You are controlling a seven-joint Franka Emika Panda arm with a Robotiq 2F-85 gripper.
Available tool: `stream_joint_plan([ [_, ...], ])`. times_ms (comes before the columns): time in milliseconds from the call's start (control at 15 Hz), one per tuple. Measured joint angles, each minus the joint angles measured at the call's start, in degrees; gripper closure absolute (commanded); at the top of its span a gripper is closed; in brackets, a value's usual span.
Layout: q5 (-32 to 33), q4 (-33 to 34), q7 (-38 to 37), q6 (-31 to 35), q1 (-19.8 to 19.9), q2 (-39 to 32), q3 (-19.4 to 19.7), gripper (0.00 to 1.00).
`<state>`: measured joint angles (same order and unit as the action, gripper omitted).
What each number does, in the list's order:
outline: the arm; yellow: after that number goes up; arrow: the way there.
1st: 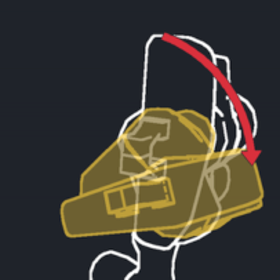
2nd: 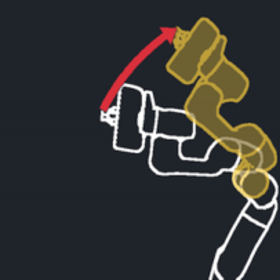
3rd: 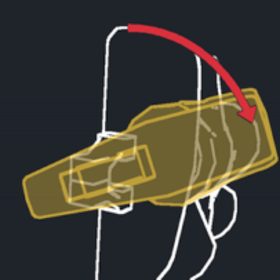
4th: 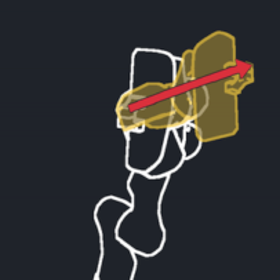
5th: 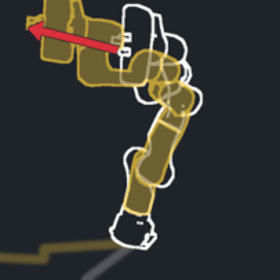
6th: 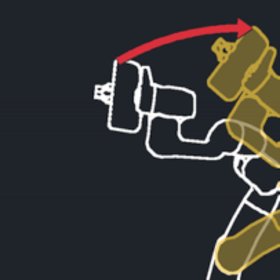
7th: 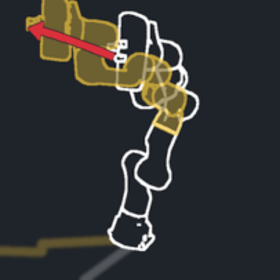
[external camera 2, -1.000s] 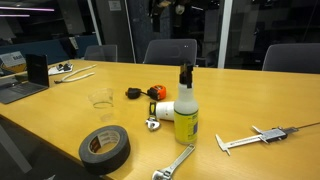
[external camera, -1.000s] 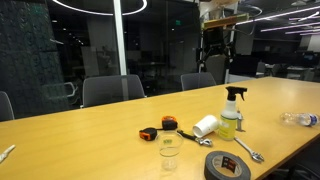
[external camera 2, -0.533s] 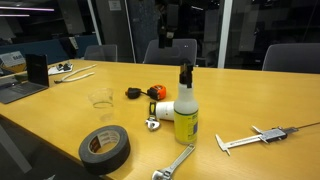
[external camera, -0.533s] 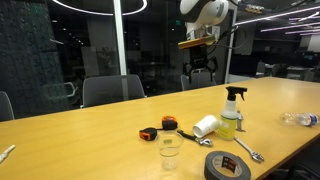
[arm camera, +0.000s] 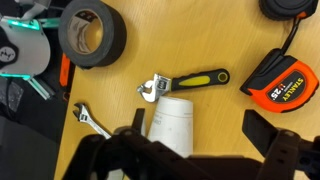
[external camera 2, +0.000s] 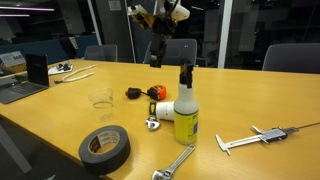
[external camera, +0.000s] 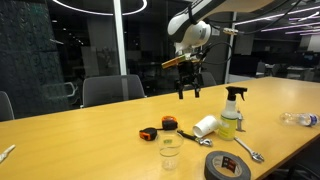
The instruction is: Put the white cup upright
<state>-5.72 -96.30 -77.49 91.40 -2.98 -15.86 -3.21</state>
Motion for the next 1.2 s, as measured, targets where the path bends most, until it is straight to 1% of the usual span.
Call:
stream_joint_plan([
  [200,-0.35,-0.54,-4.77,-0.02,-0.84,-1.27,0.42,0.00],
  [533,0.27,-3.29,-5.77,-0.16,-1.50,-1.25,0.62,0.00],
  [667,2.02,-4.65,-5.46,-0.02,-1.51,-0.82,0.78,0.00],
  [867,6.29,-7.49,-4.24,1.30,-1.50,0.66,1.29,0.00],
  [1067,10.83,-11.32,-3.76,4.86,-1.44,2.74,2.50,0.00],
  [1200,12.58,-13.89,-3.76,8.13,-1.18,3.98,3.45,0.00],
])
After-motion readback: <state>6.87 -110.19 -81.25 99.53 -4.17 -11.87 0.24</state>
